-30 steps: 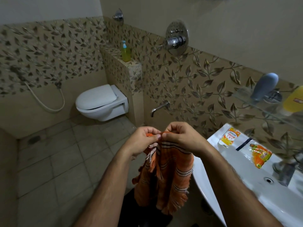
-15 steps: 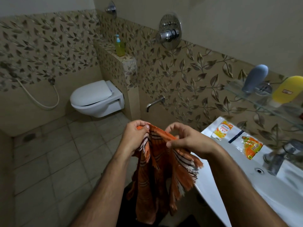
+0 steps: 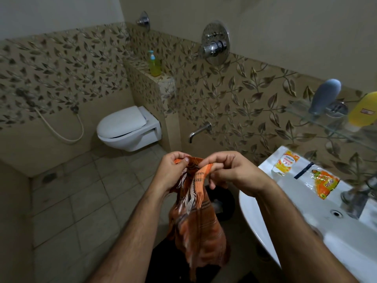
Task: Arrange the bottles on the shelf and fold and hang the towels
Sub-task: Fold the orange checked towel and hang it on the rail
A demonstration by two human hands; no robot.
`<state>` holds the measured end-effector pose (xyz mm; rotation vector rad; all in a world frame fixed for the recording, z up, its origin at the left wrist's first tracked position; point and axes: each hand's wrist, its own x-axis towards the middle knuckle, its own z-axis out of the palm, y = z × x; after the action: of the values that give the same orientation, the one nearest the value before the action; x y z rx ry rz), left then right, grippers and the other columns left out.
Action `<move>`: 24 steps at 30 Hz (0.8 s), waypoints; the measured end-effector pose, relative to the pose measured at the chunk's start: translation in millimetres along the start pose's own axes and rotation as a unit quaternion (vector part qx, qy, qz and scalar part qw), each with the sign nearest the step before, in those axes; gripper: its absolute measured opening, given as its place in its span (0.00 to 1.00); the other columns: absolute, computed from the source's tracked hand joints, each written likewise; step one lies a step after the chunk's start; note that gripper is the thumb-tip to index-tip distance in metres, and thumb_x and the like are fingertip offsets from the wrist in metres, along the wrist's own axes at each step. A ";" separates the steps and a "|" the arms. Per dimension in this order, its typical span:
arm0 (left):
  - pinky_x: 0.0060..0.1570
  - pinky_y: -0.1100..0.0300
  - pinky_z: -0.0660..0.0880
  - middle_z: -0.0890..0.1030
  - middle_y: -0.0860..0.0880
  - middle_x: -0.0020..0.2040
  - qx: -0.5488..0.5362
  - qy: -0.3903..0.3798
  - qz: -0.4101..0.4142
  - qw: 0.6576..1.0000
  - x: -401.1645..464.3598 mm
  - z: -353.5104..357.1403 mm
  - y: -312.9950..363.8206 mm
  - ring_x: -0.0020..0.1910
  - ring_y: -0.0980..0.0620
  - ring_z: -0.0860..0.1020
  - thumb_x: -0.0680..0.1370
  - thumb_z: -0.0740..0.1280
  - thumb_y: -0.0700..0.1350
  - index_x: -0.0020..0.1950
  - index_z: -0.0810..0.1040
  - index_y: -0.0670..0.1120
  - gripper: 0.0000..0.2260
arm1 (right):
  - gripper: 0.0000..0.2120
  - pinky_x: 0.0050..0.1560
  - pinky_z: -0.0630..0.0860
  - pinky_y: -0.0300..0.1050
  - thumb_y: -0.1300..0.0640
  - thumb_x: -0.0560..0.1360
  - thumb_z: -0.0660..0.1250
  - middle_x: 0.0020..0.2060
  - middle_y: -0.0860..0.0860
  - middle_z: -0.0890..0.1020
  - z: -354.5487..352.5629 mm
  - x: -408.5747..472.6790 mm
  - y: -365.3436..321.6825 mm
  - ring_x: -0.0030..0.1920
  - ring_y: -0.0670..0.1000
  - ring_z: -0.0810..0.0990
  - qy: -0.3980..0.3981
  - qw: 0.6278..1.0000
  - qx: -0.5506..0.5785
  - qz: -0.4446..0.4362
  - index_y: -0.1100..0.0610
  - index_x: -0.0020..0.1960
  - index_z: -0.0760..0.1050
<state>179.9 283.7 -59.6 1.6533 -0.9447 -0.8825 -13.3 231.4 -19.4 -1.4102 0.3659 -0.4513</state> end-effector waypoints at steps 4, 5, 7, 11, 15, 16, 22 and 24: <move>0.35 0.69 0.74 0.84 0.50 0.41 0.010 -0.011 0.004 1.000 2.6 -7.1 1.1 0.39 0.58 0.81 0.79 0.65 0.39 0.48 0.82 0.45 0.07 | 0.15 0.34 0.75 0.33 0.79 0.71 0.64 0.35 0.57 0.84 10.9 5.6 -3.1 0.35 0.48 0.83 -0.013 1.000 0.015 0.001 0.67 0.53 0.79; 0.34 0.70 0.74 0.84 0.51 0.40 0.012 -0.013 0.007 1.000 2.9 -8.4 1.9 0.37 0.60 0.81 0.79 0.65 0.39 0.48 0.82 0.44 0.07 | 0.15 0.36 0.77 0.34 0.79 0.70 0.65 0.36 0.57 0.84 13.7 8.3 -3.0 0.36 0.48 0.84 -0.011 1.000 0.015 -0.002 0.66 0.53 0.79; 0.31 0.71 0.72 0.82 0.52 0.37 0.017 -0.021 0.011 1.000 3.8 -10.4 2.6 0.33 0.63 0.79 0.79 0.65 0.39 0.47 0.82 0.44 0.07 | 0.14 0.43 0.80 0.39 0.75 0.69 0.69 0.38 0.55 0.85 19.9 14.0 -2.8 0.40 0.50 0.85 0.002 1.000 0.013 -0.019 0.64 0.51 0.80; 0.36 0.65 0.75 0.83 0.50 0.38 0.012 -0.047 0.012 0.999 11.3 -19.6 2.3 0.36 0.57 0.80 0.79 0.67 0.40 0.44 0.81 0.48 0.06 | 0.12 0.49 0.81 0.43 0.74 0.68 0.71 0.39 0.56 0.85 30.8 24.1 -2.5 0.42 0.51 0.85 0.046 0.998 0.006 -0.047 0.66 0.51 0.80; 0.42 0.55 0.79 0.84 0.46 0.40 0.010 -0.091 0.003 0.996 17.6 -33.8 0.2 0.39 0.51 0.82 0.78 0.69 0.43 0.47 0.82 0.44 0.03 | 0.09 0.45 0.79 0.40 0.72 0.68 0.73 0.35 0.55 0.84 42.8 31.6 -8.5 0.38 0.48 0.84 0.094 0.993 -0.030 -0.065 0.65 0.48 0.81; 0.42 0.55 0.79 0.84 0.46 0.39 0.006 -0.102 0.002 0.995 18.6 -36.5 -0.7 0.38 0.51 0.82 0.78 0.69 0.42 0.47 0.82 0.45 0.03 | 0.08 0.44 0.79 0.39 0.71 0.68 0.73 0.34 0.54 0.84 46.2 33.4 -10.3 0.37 0.48 0.84 0.102 0.992 -0.040 -0.070 0.64 0.47 0.81; 0.47 0.52 0.79 0.83 0.46 0.39 -0.010 -0.142 0.005 0.990 23.1 -51.3 -9.2 0.39 0.50 0.81 0.78 0.67 0.39 0.44 0.81 0.46 0.05 | 0.05 0.43 0.76 0.41 0.60 0.72 0.74 0.39 0.52 0.81 61.0 43.8 -10.8 0.40 0.47 0.80 0.152 0.970 -0.167 -0.092 0.62 0.41 0.82; 0.43 0.58 0.78 0.83 0.47 0.38 -0.011 -0.168 0.005 0.986 23.3 -56.9 -9.8 0.38 0.54 0.80 0.77 0.69 0.38 0.45 0.81 0.44 0.03 | 0.08 0.45 0.75 0.44 0.56 0.72 0.73 0.41 0.52 0.79 65.6 46.3 -10.1 0.43 0.49 0.79 0.157 0.959 -0.213 -0.098 0.59 0.37 0.80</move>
<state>242.1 287.3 -58.0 1.5067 -1.1642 -1.1849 58.6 263.0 0.1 -1.8069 0.6099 -0.7982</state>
